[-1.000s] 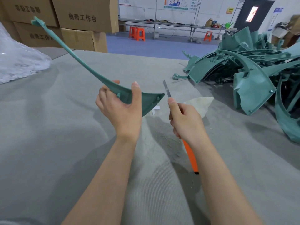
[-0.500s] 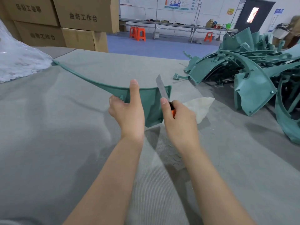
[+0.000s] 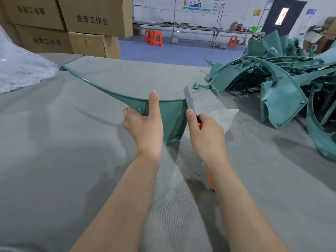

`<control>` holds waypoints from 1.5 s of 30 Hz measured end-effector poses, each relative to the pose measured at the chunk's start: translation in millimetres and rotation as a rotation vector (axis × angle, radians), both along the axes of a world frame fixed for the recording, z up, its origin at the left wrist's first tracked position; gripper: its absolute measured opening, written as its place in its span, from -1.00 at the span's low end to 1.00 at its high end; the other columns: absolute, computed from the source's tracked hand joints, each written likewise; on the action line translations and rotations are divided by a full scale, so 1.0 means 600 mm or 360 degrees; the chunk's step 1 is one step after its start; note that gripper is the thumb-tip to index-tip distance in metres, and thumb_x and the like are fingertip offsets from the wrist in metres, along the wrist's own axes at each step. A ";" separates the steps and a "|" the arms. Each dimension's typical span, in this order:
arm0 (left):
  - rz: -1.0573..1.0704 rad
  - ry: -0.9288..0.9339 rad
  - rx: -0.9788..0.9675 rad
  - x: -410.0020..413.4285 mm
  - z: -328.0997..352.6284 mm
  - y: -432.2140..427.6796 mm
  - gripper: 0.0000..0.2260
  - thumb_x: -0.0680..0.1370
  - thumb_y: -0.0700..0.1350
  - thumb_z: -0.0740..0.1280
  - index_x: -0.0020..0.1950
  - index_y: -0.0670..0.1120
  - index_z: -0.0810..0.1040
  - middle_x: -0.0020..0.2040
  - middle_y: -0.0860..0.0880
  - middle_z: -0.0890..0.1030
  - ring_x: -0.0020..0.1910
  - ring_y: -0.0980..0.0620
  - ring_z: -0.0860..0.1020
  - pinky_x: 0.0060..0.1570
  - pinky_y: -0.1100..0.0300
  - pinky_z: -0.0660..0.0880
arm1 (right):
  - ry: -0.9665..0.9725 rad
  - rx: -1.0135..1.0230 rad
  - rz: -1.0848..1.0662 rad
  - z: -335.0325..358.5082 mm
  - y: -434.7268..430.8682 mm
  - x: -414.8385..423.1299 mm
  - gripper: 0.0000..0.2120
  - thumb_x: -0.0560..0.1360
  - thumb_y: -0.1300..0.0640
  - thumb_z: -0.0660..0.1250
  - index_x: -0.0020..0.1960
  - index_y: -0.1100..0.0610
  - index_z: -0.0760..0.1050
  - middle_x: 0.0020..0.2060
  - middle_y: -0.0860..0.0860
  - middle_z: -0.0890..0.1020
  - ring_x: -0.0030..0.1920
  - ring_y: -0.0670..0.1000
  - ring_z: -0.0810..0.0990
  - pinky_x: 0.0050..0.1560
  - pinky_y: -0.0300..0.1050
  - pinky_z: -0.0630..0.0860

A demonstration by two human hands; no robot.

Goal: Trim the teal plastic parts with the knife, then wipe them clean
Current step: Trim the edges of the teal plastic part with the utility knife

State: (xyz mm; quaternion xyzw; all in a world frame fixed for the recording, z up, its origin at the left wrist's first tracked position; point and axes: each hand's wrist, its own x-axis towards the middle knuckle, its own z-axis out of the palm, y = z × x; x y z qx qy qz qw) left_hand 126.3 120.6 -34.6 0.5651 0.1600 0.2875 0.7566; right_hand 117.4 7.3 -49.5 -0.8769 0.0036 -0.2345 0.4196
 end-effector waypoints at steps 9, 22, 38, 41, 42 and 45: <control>0.0259 -0.0108 0.0535 -0.008 -0.003 -0.003 -0.80 0.48 0.18 0.33 -0.11 0.12 0.37 0.00 0.12 0.42 0.15 0.08 0.30 0.32 -0.02 0.29 | 0.0097 0.0024 0.0022 0.007 -0.006 -0.002 -0.47 0.60 -0.20 0.11 -0.41 0.10 0.17 -0.54 -0.06 0.30 -0.45 -0.02 0.29 -0.44 -0.10 0.15; 0.0332 -0.0145 0.0563 -0.004 -0.006 0.013 -0.75 0.50 0.14 0.35 0.00 0.02 0.40 0.06 0.08 0.41 0.19 0.08 0.24 0.35 -0.02 0.25 | 0.0259 0.0400 0.0215 0.006 0.001 0.004 -0.49 0.60 -0.19 0.12 -0.29 0.21 0.32 -0.41 0.11 0.35 -0.36 0.08 0.32 -0.27 0.01 0.30; 0.0232 -0.0197 0.0856 -0.008 -0.009 0.000 -0.48 0.41 0.28 0.25 0.07 -0.15 0.50 0.14 0.04 0.43 0.30 -0.04 0.26 0.31 -0.05 0.31 | 0.0463 0.0311 0.0185 0.001 -0.013 0.008 -0.51 0.60 -0.20 0.11 -0.30 0.17 0.32 -0.45 0.11 0.35 -0.41 0.08 0.32 -0.31 -0.07 0.29; 0.0281 -0.0215 0.0914 -0.007 -0.012 0.004 -0.47 0.41 0.27 0.23 0.09 -0.15 0.50 0.14 0.01 0.45 0.30 -0.07 0.27 0.29 -0.08 0.31 | 0.0588 0.0345 0.0153 0.001 -0.030 0.008 -0.53 0.61 -0.16 0.11 -0.31 0.16 0.32 -0.51 0.05 0.36 -0.54 0.05 0.32 -0.47 -0.19 0.28; 0.0287 -0.0216 0.0898 -0.006 -0.011 0.006 -0.48 0.41 0.27 0.23 0.09 -0.15 0.50 0.13 0.03 0.44 0.30 -0.07 0.27 0.29 -0.09 0.32 | 0.0586 0.0377 0.0156 0.002 -0.032 0.006 -0.54 0.61 -0.16 0.12 -0.30 0.15 0.32 -0.53 0.01 0.36 -0.57 0.03 0.31 -0.53 -0.25 0.26; 0.0303 -0.0228 0.0888 -0.004 -0.011 0.010 -0.50 0.41 0.26 0.24 0.09 -0.13 0.49 0.13 0.01 0.44 0.30 -0.09 0.27 0.28 -0.09 0.32 | 0.0496 0.0471 0.0234 0.012 -0.023 -0.002 -0.54 0.61 -0.17 0.13 -0.29 0.15 0.33 -0.60 -0.08 0.34 -0.61 -0.02 0.29 -0.59 -0.31 0.21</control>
